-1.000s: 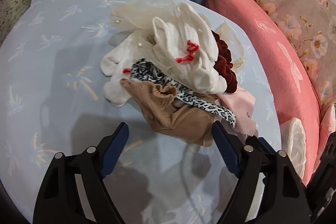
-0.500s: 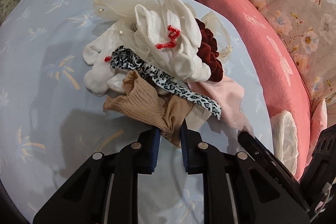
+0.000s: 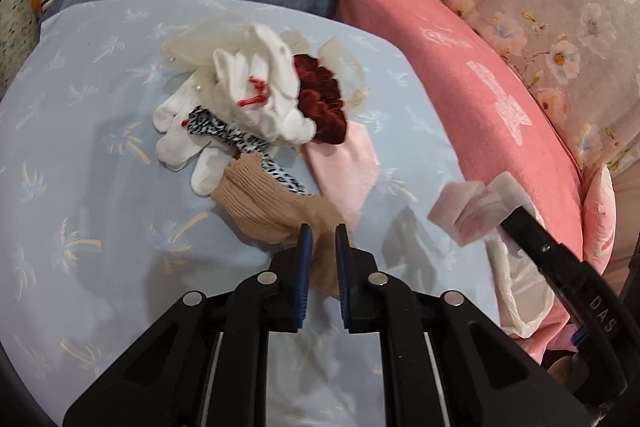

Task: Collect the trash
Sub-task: 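Grasp the beige stocking with the left tool while the right tool grasps the pink cloth, then lift the beige stocking with the left tool while the right tool carries pink cloth to the bin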

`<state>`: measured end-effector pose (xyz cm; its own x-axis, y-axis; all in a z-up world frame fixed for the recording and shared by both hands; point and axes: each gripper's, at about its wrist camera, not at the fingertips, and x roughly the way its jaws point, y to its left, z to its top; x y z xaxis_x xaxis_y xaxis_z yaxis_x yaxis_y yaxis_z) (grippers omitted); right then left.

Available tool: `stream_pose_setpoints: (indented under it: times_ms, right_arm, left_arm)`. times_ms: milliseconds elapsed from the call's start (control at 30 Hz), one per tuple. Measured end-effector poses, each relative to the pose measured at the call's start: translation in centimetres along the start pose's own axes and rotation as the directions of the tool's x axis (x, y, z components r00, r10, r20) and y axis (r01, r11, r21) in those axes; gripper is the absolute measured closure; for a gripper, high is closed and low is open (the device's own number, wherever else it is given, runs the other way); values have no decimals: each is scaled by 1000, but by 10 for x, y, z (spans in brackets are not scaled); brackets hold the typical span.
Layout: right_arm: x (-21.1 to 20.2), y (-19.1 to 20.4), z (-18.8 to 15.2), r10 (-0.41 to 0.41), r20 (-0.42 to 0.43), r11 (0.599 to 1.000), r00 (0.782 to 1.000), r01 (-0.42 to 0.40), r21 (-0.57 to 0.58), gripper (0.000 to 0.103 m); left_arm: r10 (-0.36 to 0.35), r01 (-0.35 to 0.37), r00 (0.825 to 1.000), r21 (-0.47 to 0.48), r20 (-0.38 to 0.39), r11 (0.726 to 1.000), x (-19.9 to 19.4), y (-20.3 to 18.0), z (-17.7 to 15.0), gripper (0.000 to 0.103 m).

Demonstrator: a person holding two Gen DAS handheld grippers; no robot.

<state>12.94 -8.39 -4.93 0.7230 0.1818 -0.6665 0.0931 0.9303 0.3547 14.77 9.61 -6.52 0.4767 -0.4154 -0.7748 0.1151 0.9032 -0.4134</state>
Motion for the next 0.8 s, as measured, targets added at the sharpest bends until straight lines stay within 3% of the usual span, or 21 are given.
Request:
stream_pose_setpoints:
  times_ms: [267,433,500,567,633,800]
  right_arm:
    - [-56,-18,18,-7,104,1000,995,4,23,91]
    - [-80,-34,22,-30,136,999,990,24,41,91]
    - [-86,-39,19,-35,137,999,990,29,46,91]
    - [-91,-45,15,-43,133,998,990,35,57,91]
    - [-93,-46,11,-40,127,997,991,32,68,91]
    - [-86,-45,2,-35,112,996,993,26,83,91]
  left_arm:
    - [-39,34,998,102,50,994,-20,-44,0,92]
    - [-26,22,999,139,29,990,-14,-54,-5,91]
    - [21,-22,1000,150,13,988,-5,-48,-9,75]
    - [54,-55,998,154,15,986,-1,-40,-13,40]
    - [87,-91,996,171,32,981,4,-29,-18,33]
    - [161,-154,987,195,-19,969,28,-8,-25,33]
